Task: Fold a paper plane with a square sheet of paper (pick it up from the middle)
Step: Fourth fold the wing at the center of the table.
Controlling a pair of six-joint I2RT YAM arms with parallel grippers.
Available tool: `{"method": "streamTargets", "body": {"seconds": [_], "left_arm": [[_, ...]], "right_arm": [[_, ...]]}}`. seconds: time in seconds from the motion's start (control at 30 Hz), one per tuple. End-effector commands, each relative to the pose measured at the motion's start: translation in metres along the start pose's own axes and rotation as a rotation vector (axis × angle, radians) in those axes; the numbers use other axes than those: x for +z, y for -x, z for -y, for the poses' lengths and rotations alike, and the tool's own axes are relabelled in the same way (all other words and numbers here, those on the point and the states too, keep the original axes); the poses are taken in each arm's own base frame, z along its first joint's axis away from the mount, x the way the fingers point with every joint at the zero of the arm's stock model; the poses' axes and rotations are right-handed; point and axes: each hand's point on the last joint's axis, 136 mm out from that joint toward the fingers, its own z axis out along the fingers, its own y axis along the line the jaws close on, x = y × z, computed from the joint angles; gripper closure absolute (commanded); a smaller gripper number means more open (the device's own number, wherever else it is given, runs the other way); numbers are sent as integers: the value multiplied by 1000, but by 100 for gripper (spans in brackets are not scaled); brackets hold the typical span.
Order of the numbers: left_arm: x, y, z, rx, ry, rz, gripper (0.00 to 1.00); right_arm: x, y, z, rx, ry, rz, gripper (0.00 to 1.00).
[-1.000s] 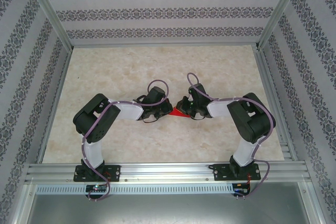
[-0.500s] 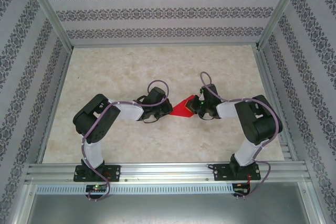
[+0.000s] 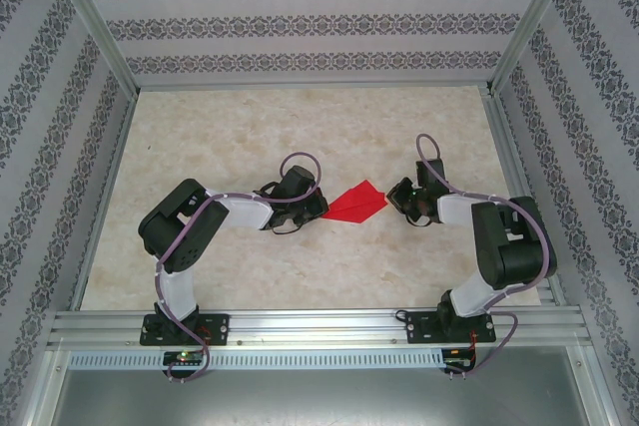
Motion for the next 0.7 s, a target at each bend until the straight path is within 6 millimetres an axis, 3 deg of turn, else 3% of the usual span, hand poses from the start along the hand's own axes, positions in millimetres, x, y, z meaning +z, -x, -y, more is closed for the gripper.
{"method": "streamTargets", "body": {"seconds": [0.0,0.17,0.3,0.47,0.67], "left_arm": [[0,-22,-57,19,206,-75,100],[-10,-1,14,146,20,-70,80],[-23,11,44,238,-42,-42,64],[-23,11,48,356,-40,-64,60],[-21,8,44,391,-55,-96,60]], "right_arm": [[-18,12,-13,-42,16,57,91],[-32,-7,-27,-63,50,33,71],[-34,-29,-36,-48,85,-8,56],[-27,-49,-47,-56,69,-40,49],[-7,-64,-56,-64,67,-84,49]]}}
